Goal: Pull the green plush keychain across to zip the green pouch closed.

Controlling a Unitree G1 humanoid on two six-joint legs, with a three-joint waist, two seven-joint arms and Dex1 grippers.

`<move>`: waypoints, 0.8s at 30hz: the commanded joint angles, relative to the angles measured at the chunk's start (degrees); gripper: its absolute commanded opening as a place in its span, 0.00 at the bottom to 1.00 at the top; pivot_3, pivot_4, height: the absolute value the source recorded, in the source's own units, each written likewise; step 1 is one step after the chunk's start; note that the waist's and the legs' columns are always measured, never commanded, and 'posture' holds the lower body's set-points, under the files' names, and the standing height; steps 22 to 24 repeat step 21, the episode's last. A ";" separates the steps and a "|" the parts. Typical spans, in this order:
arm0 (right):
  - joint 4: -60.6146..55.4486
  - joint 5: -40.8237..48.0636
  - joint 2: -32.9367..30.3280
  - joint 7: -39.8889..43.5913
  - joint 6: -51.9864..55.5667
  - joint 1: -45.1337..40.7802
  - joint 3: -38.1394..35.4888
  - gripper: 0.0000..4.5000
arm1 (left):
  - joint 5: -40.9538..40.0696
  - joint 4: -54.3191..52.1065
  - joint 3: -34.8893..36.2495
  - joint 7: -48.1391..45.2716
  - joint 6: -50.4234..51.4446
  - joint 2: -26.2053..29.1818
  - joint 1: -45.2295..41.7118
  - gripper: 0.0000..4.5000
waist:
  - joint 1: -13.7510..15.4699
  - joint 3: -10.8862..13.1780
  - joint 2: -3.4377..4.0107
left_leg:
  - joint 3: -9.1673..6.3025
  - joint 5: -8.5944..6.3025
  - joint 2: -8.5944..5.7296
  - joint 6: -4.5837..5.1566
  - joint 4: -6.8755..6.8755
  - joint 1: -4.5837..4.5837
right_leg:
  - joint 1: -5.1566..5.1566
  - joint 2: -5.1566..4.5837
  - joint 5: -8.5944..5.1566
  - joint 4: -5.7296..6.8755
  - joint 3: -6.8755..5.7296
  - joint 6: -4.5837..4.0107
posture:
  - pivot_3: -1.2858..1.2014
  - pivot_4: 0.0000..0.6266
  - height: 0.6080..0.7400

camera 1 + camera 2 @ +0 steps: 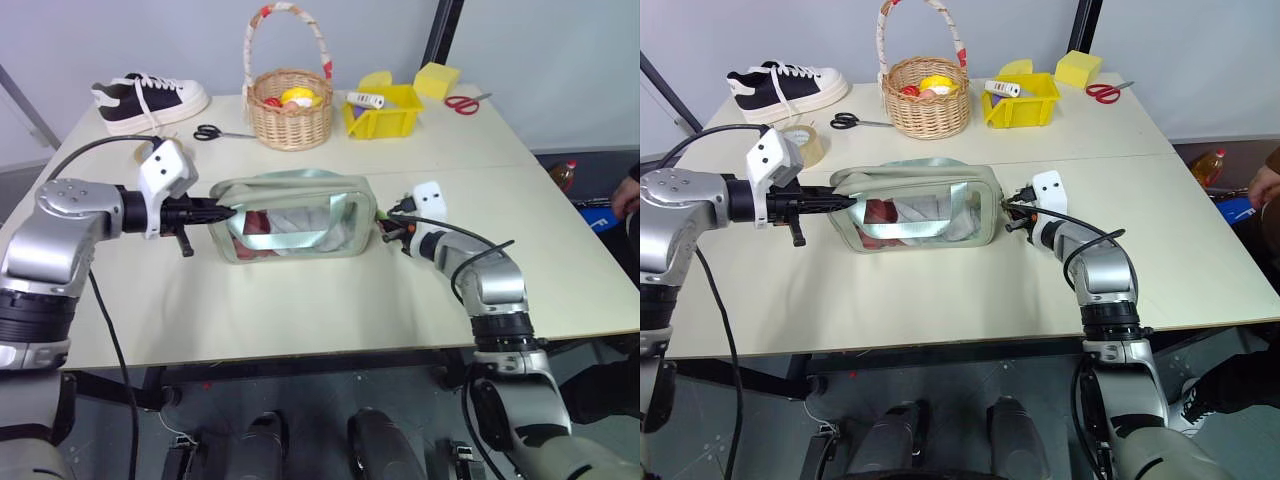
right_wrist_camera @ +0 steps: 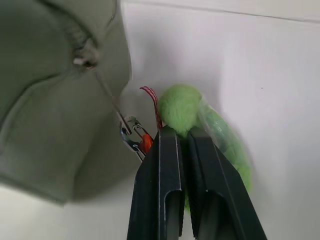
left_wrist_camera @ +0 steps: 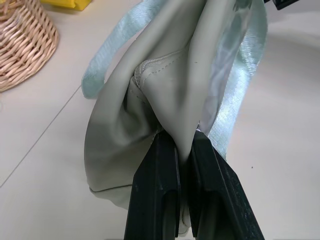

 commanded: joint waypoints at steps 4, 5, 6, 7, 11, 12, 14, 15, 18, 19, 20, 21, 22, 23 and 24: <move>-3.28 4.80 -4.62 3.14 1.86 -3.47 -2.17 0.16 | 0.57 0.52 1.05 -0.04 -0.60 0.19 -1.37 0.00 | 0.08 0.02 0.03 | 0.00 0.00 0.01 0.00 -0.02 0.00 | -0.02 0.00 0.00 0.00 0.00 0.00 | 0.52 0.24 1.00; -4.23 5.00 -6.60 4.93 1.79 -3.90 -1.40 0.23 | 0.25 0.79 1.32 -0.05 -0.27 0.10 -1.58 0.08 | 0.12 0.02 0.03 | 0.00 0.00 0.00 0.00 -0.02 0.00 | -0.02 -0.01 0.00 0.00 0.00 0.00 | 0.52 0.24 1.00; -5.82 4.96 -10.21 7.91 1.82 -4.66 -0.26 0.33 | -0.58 0.96 2.04 -0.16 0.34 0.03 -1.92 0.18 | 0.23 0.03 0.04 | 0.01 0.00 0.00 0.00 -0.02 -0.02 | -0.01 -0.02 0.00 -0.03 -0.01 0.01 | 0.52 0.24 1.00; -7.75 5.52 -14.89 12.36 2.10 -5.81 0.71 0.45 | -1.80 1.29 3.28 0.14 1.76 -0.11 -2.69 0.26 | 0.28 0.06 0.08 | 0.01 0.00 -0.01 0.00 -0.02 -0.04 | -0.02 -0.03 -0.01 -0.06 -0.01 0.01 | 0.52 0.24 1.00; -13.78 10.07 -30.59 29.80 4.57 -8.72 4.37 0.94 | -5.58 3.06 7.15 -0.74 6.58 1.71 -5.22 0.73 | 0.13 0.22 0.11 | 0.03 0.00 -0.06 0.00 0.00 -0.28 | -0.20 -0.10 -0.03 -0.12 -0.04 0.05 | 0.52 0.24 1.00; -14.77 11.52 -32.69 32.25 5.71 -9.47 4.68 1.00 | -5.97 3.36 7.72 -1.10 7.14 2.52 -5.31 0.84 | -0.09 0.22 0.11 | -0.01 -0.01 -0.02 0.01 -0.02 -0.31 | -0.21 -0.07 -0.03 -0.17 -0.09 0.06 | 0.52 0.24 1.00; -17.18 14.74 -35.85 36.22 8.48 -11.96 4.91 1.00 | -6.74 4.06 9.45 -2.38 8.02 5.12 -5.08 0.98 | -0.57 0.22 0.11 | 0.03 -0.05 0.06 0.08 -0.05 -0.27 | -0.20 0.00 -0.04 -0.20 -0.07 0.06 | 0.52 0.24 1.00; -18.35 16.56 -36.37 37.06 10.53 -13.40 4.65 1.00 | -6.95 4.50 10.35 -2.35 8.51 6.25 -4.99 0.98 | -0.76 0.22 0.12 | 0.06 -0.06 0.10 0.10 -0.09 -0.26 | -0.22 0.04 -0.04 -0.21 -0.05 0.05 | 0.52 0.24 1.00; -20.94 19.09 -35.76 36.29 13.74 -15.69 4.34 1.00 | -6.68 4.00 11.37 -2.03 9.00 8.63 -2.93 0.98 | -0.88 0.24 0.14 | 0.06 -0.06 0.14 0.10 -0.15 -0.22 | -0.23 0.07 -0.03 -0.19 -0.04 0.03 | 0.52 0.24 1.00; -21.40 19.48 -35.44 35.63 14.47 -16.09 4.40 1.00 | -7.13 3.26 11.79 -2.37 9.25 9.09 -2.01 0.98 | -0.79 0.24 0.15 | 0.06 -0.06 0.14 0.10 -0.14 -0.22 | -0.23 0.05 -0.03 -0.19 -0.03 0.03 | 0.52 0.24 1.00; -21.92 19.71 -35.07 34.99 14.56 -16.22 4.49 1.00 | -7.20 2.66 12.11 -2.33 9.03 9.29 -1.29 0.98 | -0.43 0.24 0.14 | 0.08 -0.06 0.13 0.10 -0.13 -0.22 | -0.23 0.00 -0.03 -0.19 -0.03 0.03 | 0.52 0.24 1.00; -22.25 19.84 -34.70 34.33 14.64 -16.35 4.61 1.00 | -7.30 2.39 12.26 -2.19 9.01 9.31 -0.99 0.98 | -0.43 0.24 0.14 | 0.10 -0.06 0.10 0.10 -0.11 -0.22 | -0.21 -0.06 -0.03 -0.19 -0.03 0.03 | 0.52 0.24 1.00; -22.25 19.84 -34.70 34.33 14.64 -16.35 4.61 1.00 | -7.30 2.39 12.26 -2.19 9.01 9.31 -0.99 0.98 | -0.43 0.24 0.14 | 0.10 -0.06 0.10 0.10 -0.11 -0.22 | -0.21 -0.06 -0.03 -0.19 -0.03 0.03 | 0.52 0.24 1.00; -22.25 19.84 -34.70 34.33 14.64 -16.35 4.61 1.00 | -7.30 2.39 12.26 -2.19 9.01 9.31 -0.99 0.98 | -0.43 0.24 0.14 | 0.10 -0.06 0.10 0.10 -0.11 -0.22 | -0.21 -0.06 -0.03 -0.19 -0.03 0.03 | 0.52 0.24 1.00; -22.25 19.84 -34.70 34.33 14.64 -16.35 4.61 1.00 | -7.30 2.39 12.26 -2.19 9.01 9.31 -0.99 0.98 | -0.43 0.24 0.14 | 0.10 -0.06 0.10 0.10 -0.11 -0.22 | -0.21 -0.06 -0.03 -0.19 -0.03 0.03 | 0.52 0.24 1.00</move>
